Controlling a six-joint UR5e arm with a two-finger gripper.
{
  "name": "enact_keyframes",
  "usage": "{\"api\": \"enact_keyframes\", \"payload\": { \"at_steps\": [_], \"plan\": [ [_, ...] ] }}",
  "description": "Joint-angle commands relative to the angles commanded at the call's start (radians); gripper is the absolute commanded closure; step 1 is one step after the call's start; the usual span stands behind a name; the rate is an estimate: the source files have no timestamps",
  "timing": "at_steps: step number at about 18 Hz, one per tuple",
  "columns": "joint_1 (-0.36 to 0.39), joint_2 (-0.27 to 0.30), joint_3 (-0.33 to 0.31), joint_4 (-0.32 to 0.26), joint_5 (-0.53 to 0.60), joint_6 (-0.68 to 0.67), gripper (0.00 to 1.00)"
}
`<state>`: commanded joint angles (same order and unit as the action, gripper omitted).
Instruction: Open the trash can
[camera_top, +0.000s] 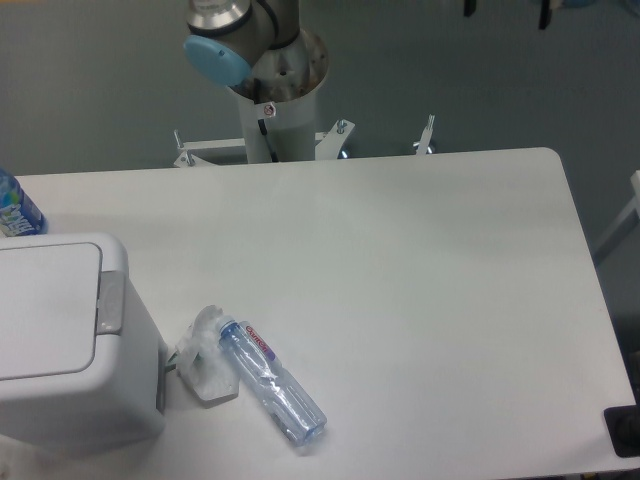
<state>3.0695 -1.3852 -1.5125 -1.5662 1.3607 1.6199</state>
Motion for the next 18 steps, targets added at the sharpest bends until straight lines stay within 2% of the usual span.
{"api": "enact_keyframes", "payload": {
  "at_steps": [4,6,9,14,18],
  "plan": [
    [-0.002,0.002,0.002,0.000,0.005,-0.008,0.00],
    [-0.006,-0.002,0.003,0.000,0.000,-0.066,0.00],
    [-0.061,-0.008,0.003,0.012,0.000,-0.178,0.00],
    [-0.187,-0.025,-0.017,0.095,0.002,-0.452,0.00],
    [-0.319,-0.051,-0.041,0.202,0.002,-0.680,0.00]
  ]
}}
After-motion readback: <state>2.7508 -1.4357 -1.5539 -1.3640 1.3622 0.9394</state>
